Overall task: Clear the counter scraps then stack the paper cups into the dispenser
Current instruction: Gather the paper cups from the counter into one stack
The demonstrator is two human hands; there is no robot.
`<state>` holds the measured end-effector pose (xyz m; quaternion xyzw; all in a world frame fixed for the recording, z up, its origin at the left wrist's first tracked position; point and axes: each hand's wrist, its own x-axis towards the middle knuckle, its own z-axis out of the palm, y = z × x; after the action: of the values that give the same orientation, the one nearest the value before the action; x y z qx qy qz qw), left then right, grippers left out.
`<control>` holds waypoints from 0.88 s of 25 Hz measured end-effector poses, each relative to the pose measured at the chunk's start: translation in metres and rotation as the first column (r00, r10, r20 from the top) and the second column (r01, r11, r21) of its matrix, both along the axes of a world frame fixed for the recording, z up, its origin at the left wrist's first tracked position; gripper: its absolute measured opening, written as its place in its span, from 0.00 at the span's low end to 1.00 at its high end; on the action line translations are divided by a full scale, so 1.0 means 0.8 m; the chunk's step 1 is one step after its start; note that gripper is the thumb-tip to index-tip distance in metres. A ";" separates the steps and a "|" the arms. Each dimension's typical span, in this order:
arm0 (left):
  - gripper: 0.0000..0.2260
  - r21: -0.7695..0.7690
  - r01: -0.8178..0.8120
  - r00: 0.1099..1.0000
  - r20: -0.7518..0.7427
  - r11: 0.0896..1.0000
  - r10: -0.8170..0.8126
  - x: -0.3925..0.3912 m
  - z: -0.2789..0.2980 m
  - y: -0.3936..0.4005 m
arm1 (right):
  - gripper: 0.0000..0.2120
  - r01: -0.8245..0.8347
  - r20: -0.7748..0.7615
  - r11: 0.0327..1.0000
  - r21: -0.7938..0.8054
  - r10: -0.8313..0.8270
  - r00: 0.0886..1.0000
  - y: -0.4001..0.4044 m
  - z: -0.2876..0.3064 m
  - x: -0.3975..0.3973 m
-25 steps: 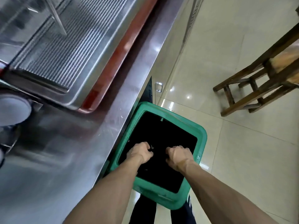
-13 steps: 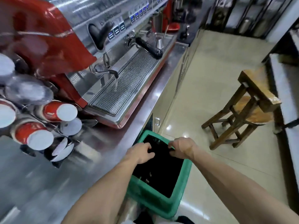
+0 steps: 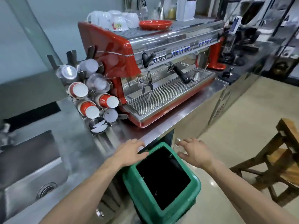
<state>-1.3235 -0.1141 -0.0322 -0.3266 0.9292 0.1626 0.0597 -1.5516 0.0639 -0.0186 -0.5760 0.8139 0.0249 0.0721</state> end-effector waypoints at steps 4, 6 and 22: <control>0.24 -0.037 -0.121 0.992 -0.029 0.992 0.120 0.067 0.019 0.029 | 0.23 -0.141 -0.023 0.989 -0.053 0.140 0.990 -0.007 0.013 0.029; 0.24 -0.055 -0.178 0.984 -0.030 0.983 0.176 0.100 0.027 0.041 | 0.23 -0.203 -0.008 0.977 -0.070 0.203 0.979 -0.019 0.018 0.049; 0.22 -0.106 -0.770 0.637 -0.067 0.629 0.768 0.467 0.074 0.176 | 0.22 -0.796 -0.051 0.598 -0.097 0.796 0.604 -0.125 0.067 0.392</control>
<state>-0.9503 0.0266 0.0272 -0.6930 0.7101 0.1167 -0.0431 -1.2380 -0.0359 0.0346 -0.8810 0.4725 0.0103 0.0209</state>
